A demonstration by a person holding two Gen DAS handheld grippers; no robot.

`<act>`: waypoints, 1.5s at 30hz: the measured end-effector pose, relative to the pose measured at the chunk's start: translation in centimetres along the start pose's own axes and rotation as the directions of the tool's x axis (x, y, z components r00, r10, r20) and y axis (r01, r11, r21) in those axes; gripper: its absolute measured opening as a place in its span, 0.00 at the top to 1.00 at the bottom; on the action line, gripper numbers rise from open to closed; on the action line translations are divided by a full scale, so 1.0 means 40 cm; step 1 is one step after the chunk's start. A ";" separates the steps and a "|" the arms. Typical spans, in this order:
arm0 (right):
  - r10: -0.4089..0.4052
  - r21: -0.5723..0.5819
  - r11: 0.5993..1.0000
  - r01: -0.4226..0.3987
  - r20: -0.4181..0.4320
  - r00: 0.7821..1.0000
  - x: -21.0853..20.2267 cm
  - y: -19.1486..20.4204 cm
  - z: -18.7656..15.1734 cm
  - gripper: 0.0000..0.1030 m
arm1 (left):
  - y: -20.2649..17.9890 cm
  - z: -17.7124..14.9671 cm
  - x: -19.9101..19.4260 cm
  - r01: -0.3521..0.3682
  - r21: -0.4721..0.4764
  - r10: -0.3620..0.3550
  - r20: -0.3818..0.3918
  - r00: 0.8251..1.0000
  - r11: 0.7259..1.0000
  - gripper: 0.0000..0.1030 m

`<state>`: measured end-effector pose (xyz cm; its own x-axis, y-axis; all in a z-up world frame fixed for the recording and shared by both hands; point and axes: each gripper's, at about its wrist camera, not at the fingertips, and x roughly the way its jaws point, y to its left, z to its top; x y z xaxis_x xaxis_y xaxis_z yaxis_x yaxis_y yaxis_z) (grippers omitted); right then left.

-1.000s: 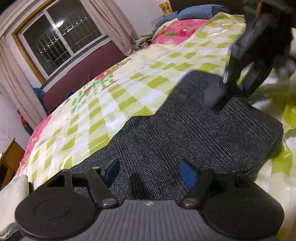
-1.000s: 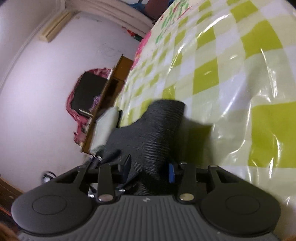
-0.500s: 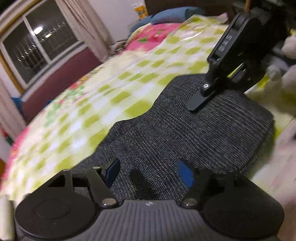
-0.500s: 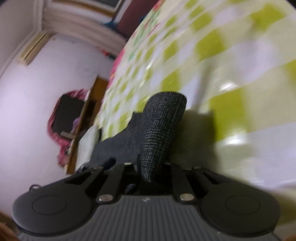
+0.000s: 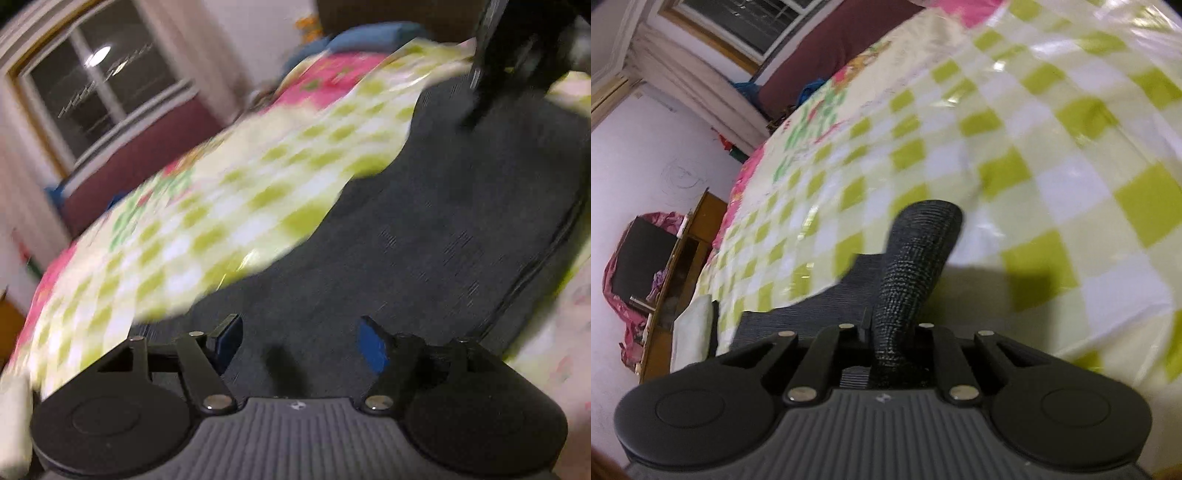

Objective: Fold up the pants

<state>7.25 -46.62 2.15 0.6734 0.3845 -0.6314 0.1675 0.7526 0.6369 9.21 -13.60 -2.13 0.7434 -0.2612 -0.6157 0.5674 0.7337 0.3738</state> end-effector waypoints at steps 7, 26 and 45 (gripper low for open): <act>-0.062 -0.203 0.978 0.050 -0.053 0.997 0.083 0.299 -0.014 0.89 | 0.040 -0.067 -0.037 -0.005 -0.107 0.012 0.065 0.998 0.994 0.21; -0.259 -0.339 0.920 0.197 -0.150 0.954 0.486 0.630 -0.199 0.87 | 0.130 -0.167 -0.079 0.041 -0.131 -0.030 0.088 0.996 0.990 0.19; -0.217 -0.304 0.938 0.168 -0.133 0.967 0.544 0.709 -0.197 0.66 | 0.191 -0.227 -0.147 0.030 -0.234 -0.011 0.082 0.997 0.972 0.17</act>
<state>20.98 -12.68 2.98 0.5192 0.2800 -0.8075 0.0511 0.9330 0.3563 5.96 -0.77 -1.95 0.7634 -0.3202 -0.5609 0.4911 0.8519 0.1821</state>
